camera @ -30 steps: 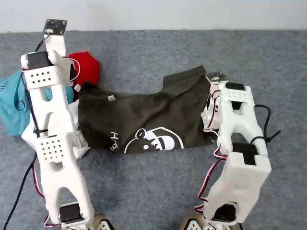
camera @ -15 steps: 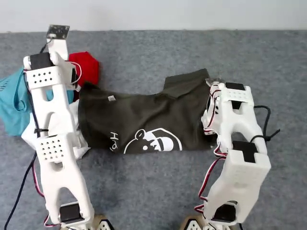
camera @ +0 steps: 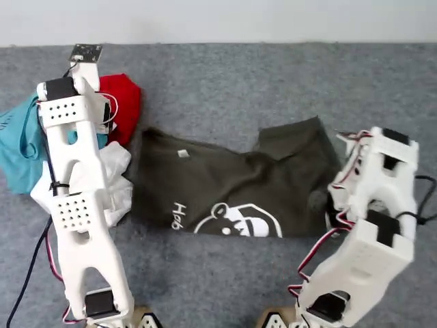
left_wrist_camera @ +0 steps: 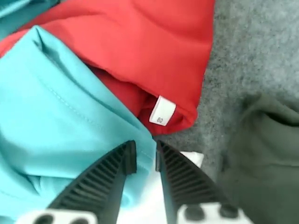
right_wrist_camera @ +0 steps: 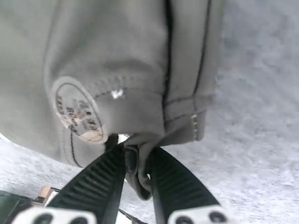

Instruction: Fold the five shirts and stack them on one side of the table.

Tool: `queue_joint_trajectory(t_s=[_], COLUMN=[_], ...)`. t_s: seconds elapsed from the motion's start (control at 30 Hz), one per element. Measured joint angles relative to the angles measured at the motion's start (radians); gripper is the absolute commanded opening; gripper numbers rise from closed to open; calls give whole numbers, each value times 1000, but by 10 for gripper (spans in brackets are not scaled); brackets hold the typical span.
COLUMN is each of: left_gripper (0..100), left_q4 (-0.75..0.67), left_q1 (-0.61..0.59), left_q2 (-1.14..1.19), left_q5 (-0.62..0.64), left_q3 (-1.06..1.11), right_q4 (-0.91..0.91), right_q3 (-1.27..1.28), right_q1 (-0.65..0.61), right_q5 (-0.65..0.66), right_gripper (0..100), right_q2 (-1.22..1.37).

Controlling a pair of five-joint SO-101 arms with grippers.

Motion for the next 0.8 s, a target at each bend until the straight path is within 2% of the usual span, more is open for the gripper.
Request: queue_joint_trajectory(t_s=[0.17, 0.57, 0.7, 0.8], left_gripper=[84, 84, 84, 84], left_q4=[-5, -3, -28, -71], left_q1=[48, 305, 361, 379], left_q2=[0, -175, -186, -176], left_q5=[0, 3, 3, 3], left_q3=[97, 402, 427, 427], right_q4=[2, 3, 51, 115], right_q3=[0, 0, -5, -43], right_q1=[55, 170, 172, 172], right_q5=[46, 118, 123, 126], right_gripper=[10, 12, 17, 56], right_q2=[0, 0, 0, 0])
